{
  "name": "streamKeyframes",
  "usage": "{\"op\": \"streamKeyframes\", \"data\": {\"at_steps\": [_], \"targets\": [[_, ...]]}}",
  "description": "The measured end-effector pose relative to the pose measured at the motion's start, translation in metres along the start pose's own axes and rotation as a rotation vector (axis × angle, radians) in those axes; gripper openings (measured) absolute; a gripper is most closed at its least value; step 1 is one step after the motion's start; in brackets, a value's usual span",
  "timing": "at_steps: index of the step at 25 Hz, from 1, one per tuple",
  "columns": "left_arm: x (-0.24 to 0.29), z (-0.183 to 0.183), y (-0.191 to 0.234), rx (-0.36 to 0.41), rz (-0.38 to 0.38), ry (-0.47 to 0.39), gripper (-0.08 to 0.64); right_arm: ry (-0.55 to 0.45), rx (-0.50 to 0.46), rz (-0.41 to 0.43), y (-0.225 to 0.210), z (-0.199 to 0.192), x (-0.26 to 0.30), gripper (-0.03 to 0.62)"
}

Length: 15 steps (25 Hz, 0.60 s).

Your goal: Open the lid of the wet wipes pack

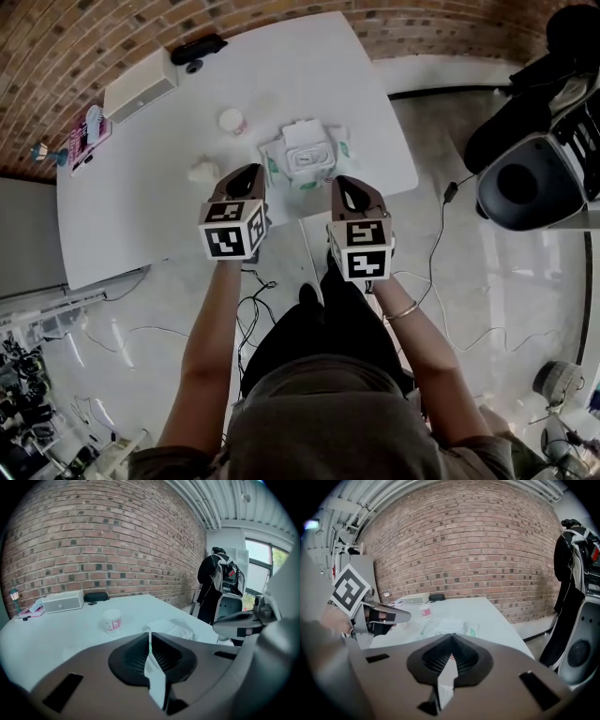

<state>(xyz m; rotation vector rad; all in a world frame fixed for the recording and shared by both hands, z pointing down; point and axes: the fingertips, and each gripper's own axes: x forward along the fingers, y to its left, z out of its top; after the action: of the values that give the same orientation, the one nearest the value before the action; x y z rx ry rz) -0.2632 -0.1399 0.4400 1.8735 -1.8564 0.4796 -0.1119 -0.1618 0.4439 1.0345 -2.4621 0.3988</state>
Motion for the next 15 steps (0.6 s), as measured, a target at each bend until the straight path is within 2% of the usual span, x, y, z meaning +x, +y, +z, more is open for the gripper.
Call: {"op": "streamKeyframes", "data": {"at_steps": [15], "targets": [[-0.059,-0.023,0.019,-0.112,0.089,-0.083,0.034,-0.036,-0.054,0.045,0.001,0.019,-0.026,0.005]]}}
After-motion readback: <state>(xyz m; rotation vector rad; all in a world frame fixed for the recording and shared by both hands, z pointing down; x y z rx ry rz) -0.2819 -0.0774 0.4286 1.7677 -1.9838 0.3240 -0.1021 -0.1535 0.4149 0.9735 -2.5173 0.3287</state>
